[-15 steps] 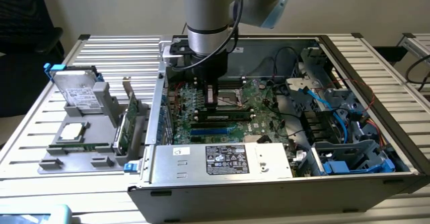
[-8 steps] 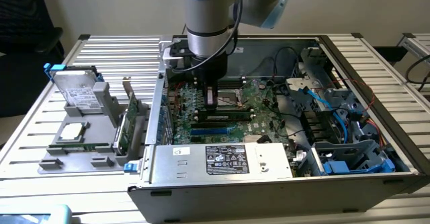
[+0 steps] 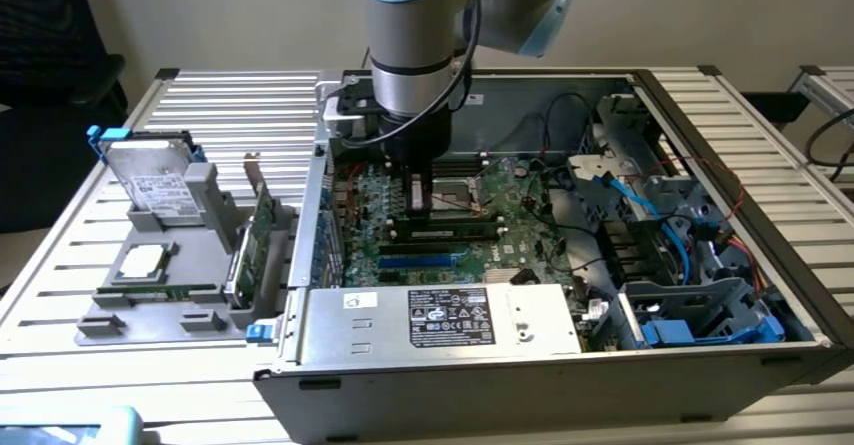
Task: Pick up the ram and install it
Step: 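Press down the ram until it locks into place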
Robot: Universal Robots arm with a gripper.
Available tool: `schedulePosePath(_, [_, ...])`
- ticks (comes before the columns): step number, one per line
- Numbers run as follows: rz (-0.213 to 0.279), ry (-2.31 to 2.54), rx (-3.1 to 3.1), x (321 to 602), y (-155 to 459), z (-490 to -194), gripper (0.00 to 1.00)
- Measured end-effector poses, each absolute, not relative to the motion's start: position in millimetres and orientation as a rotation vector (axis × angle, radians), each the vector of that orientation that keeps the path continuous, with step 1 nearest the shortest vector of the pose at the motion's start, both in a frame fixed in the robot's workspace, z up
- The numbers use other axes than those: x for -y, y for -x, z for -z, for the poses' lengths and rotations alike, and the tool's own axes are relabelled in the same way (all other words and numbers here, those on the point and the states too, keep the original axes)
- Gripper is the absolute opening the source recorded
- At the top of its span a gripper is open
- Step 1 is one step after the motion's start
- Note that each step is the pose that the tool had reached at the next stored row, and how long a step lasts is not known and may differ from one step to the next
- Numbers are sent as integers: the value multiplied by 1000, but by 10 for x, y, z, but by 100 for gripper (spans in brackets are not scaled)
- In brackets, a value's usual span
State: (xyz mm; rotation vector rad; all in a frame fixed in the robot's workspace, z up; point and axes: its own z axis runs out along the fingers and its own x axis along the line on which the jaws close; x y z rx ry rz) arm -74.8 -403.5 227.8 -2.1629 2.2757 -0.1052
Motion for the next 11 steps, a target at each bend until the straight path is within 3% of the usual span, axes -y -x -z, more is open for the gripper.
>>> schedulePosePath(11, [105, 2166, -2279, 4037, 456, -2459, 11])
